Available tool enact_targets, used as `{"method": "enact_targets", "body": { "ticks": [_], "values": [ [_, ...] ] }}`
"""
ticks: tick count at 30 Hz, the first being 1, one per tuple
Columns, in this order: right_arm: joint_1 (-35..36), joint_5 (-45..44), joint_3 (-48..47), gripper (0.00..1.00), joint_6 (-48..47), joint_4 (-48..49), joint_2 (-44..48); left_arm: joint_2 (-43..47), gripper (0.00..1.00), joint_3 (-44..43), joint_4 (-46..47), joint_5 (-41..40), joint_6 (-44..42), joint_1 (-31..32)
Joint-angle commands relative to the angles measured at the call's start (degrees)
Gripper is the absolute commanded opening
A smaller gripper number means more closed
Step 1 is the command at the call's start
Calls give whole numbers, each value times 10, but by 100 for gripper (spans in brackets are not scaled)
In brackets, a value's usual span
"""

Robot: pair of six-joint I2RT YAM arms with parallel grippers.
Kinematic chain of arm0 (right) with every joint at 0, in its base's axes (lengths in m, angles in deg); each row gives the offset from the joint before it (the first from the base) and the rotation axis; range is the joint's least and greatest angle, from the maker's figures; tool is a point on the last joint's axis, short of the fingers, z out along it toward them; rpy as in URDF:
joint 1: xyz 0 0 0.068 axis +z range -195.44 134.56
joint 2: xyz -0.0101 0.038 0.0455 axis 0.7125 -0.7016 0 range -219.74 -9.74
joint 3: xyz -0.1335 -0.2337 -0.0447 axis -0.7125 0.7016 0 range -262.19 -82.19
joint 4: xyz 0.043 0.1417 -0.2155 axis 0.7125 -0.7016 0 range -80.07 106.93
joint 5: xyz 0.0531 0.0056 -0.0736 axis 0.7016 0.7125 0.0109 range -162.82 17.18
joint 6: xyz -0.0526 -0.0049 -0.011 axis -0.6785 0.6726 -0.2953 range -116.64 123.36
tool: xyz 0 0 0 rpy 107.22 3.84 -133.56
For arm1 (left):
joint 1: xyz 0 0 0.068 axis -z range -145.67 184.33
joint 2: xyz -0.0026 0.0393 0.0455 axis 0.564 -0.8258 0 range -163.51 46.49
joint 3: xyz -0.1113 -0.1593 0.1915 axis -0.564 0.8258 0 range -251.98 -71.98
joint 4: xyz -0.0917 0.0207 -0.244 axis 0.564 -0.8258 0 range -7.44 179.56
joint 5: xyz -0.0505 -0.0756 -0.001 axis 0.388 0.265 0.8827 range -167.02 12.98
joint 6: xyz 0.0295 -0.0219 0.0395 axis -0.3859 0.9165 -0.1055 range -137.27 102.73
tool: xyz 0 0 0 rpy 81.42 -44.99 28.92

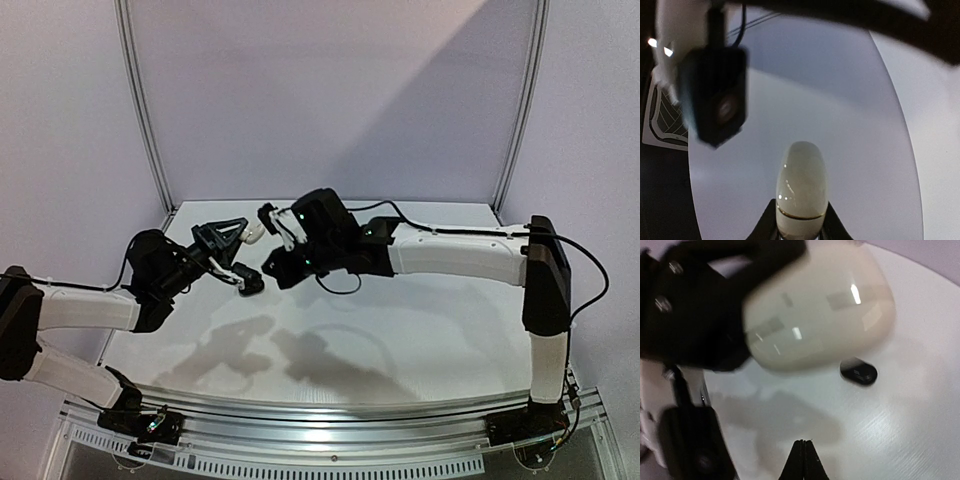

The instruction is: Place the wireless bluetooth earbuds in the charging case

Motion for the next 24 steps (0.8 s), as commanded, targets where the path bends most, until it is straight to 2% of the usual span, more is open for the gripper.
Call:
{"method": "enact_targets", "body": {
  "ticks": [1,4,6,9,12,14,15,17,21,24],
  "values": [
    [-4,-42,89,0,43,-5,81,21,0,4,-1,0,27,5],
    [-4,-50,94,0,41,-38,102,22,0,2,-24,-9,51,5],
    [-4,-56,96,0,38,-51,111,22,0,-11,-65,-34,106,5],
    [-4,-85,98,0,32,-72,123,25,0,-64,-240,-77,255,4],
    [-6,-116,99,0,30,-90,134,18,0,-128,-440,-69,422,1],
    [-13,-131,115,0,34,-87,150,6,0,-190,-596,-6,546,-6],
    [-17,-138,124,0,40,-79,156,-2,0,-218,-690,46,602,-13],
    [-28,-151,146,0,52,-65,176,-27,0,-268,-810,165,685,-29],
    [-53,-190,180,4,80,-53,211,-104,0,-339,-983,334,800,-72],
    [-70,-214,194,10,98,-71,232,-178,0,-383,-1081,432,837,-149]
  ]
}}
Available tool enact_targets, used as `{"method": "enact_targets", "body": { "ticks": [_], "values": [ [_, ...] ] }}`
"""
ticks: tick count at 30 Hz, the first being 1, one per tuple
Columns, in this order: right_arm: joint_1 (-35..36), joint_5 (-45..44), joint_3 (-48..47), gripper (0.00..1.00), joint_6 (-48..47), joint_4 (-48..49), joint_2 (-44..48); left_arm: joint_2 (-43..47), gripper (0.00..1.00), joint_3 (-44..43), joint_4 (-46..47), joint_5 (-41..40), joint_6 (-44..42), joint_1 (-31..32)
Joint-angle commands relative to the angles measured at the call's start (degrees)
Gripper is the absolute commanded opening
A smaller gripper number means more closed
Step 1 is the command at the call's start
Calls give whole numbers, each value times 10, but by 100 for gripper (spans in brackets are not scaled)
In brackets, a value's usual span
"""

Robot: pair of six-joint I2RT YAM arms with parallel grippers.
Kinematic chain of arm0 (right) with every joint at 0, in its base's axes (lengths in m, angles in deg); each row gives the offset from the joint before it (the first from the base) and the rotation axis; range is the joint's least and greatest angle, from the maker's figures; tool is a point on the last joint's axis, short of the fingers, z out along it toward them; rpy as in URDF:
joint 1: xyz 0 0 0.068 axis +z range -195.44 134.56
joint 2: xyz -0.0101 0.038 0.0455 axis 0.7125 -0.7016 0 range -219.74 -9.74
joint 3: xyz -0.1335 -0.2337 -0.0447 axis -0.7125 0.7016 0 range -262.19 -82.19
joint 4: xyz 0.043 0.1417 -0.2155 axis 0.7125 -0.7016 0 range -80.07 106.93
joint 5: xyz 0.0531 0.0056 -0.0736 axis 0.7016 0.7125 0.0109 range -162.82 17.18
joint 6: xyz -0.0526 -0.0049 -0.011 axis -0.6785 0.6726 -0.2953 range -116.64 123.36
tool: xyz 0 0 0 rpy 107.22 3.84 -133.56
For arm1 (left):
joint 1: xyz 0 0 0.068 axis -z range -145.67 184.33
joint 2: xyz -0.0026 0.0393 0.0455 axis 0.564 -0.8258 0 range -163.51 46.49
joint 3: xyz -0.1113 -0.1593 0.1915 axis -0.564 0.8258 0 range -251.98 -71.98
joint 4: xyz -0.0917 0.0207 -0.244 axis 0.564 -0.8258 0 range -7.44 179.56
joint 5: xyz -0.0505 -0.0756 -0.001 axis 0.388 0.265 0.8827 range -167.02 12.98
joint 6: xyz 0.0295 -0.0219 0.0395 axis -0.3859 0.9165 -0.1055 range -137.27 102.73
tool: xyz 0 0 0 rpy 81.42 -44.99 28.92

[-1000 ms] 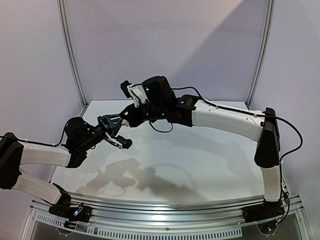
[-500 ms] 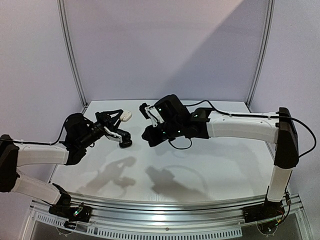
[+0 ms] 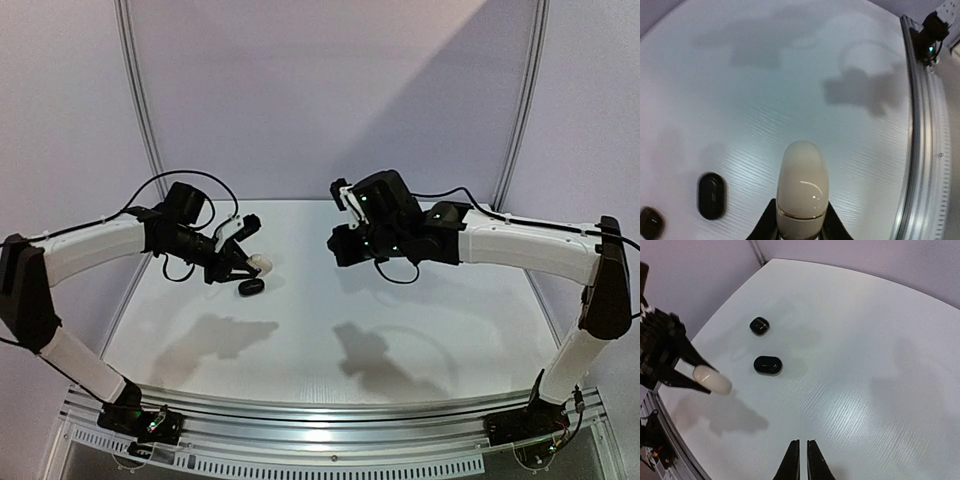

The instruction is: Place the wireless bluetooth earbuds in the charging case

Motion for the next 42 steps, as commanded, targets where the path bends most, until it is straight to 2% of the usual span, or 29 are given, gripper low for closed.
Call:
{"method": "enact_targets", "body": {
  "ticks": [1,5,9,17,25,26,27,29,34,35,36,37,39,42],
  "values": [
    [-27,-62,23,14,39,-19,45,-107,0,-53,-276,209,154,-104],
    [-39,-88,38,37,71,-48,55,-180,0,-75,-302,250,221,-169],
    [-43,-105,39,51,80,-59,59,-195,0,-35,-235,246,291,-223],
    [-43,-106,38,54,91,-59,60,-271,0,1,-175,193,345,-241],
    [-43,-124,53,56,121,-63,81,-332,1,0,-140,203,385,-241],
    [-43,-127,54,57,122,-65,83,-333,4,4,-135,206,390,-241],
    [-43,-130,53,59,122,-68,85,-332,11,10,-130,204,395,-241],
    [-44,-135,51,62,122,-71,84,-326,32,26,-120,195,407,-241],
    [-52,-134,47,77,126,-73,82,-288,68,63,-105,157,435,-241],
    [-55,-134,47,82,128,-73,82,-278,79,67,-103,147,440,-240],
    [-60,-134,48,84,129,-75,83,-267,95,72,-104,133,445,-240],
    [-66,-133,49,88,129,-76,85,-256,99,77,-104,119,447,-239],
    [-82,-128,51,97,132,-83,90,-227,99,82,-106,84,459,-236],
    [-126,-109,51,99,148,-119,97,-169,99,67,-127,35,458,-234]
  ]
}}
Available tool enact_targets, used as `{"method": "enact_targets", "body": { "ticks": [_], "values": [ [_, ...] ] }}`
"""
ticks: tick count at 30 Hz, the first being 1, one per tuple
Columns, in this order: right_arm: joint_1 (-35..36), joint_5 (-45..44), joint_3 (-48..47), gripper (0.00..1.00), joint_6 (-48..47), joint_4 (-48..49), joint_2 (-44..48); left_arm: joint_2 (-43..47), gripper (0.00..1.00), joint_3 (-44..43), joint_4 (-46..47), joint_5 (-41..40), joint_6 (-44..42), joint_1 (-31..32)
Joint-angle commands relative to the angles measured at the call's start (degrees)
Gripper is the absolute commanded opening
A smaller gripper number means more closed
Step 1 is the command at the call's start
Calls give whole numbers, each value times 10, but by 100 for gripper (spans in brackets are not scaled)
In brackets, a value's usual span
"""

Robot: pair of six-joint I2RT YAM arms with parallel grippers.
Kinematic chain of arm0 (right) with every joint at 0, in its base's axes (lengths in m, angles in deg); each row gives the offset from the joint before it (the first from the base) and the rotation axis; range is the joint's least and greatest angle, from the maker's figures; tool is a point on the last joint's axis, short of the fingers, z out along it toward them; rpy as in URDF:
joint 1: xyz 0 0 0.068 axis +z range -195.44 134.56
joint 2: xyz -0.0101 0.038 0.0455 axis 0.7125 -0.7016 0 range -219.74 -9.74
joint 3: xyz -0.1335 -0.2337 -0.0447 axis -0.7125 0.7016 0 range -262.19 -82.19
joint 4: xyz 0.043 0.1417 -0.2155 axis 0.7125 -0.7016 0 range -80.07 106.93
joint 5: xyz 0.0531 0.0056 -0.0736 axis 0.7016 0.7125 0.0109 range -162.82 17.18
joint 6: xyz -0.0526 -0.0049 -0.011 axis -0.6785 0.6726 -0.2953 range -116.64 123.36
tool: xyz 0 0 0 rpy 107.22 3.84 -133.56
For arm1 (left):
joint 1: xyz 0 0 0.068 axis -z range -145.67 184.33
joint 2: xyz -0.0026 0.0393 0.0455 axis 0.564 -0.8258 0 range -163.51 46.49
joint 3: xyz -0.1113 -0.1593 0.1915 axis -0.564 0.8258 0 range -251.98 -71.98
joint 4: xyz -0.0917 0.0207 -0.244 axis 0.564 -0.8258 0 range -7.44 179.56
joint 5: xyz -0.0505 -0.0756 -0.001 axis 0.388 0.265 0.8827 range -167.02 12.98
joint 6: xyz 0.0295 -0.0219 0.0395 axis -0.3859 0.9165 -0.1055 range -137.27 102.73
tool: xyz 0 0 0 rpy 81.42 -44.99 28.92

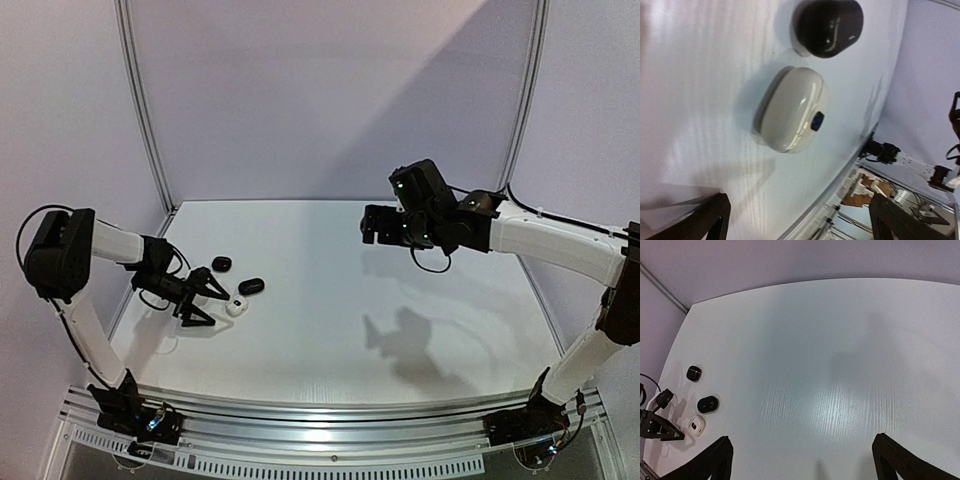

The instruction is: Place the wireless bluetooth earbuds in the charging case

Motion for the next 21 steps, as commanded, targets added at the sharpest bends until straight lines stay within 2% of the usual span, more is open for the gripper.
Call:
{"method": "enact_targets", "body": {
  "ticks": [1,5,8,10,14,18,21],
  "values": [
    [-71,16,8,99,34,-64,25,69,99,-4,-5,-171,12,3],
    [-163,45,42,99,57,-101,43,188,99,-20,23,-254,8,4],
    [-256,124,103,99,71,-69,69,269,99,-15,74,-313,-11,2],
    [-328,143,144,99,85,-41,85,292,99,-15,88,-345,-33,-7],
    [-381,39,223,99,97,14,136,352,99,31,159,-394,-74,-43],
    [-382,-74,286,99,86,50,207,490,99,169,339,-389,-107,-57],
    [-383,-112,322,99,83,58,238,587,99,278,464,-389,-76,-55]
  ]
}}
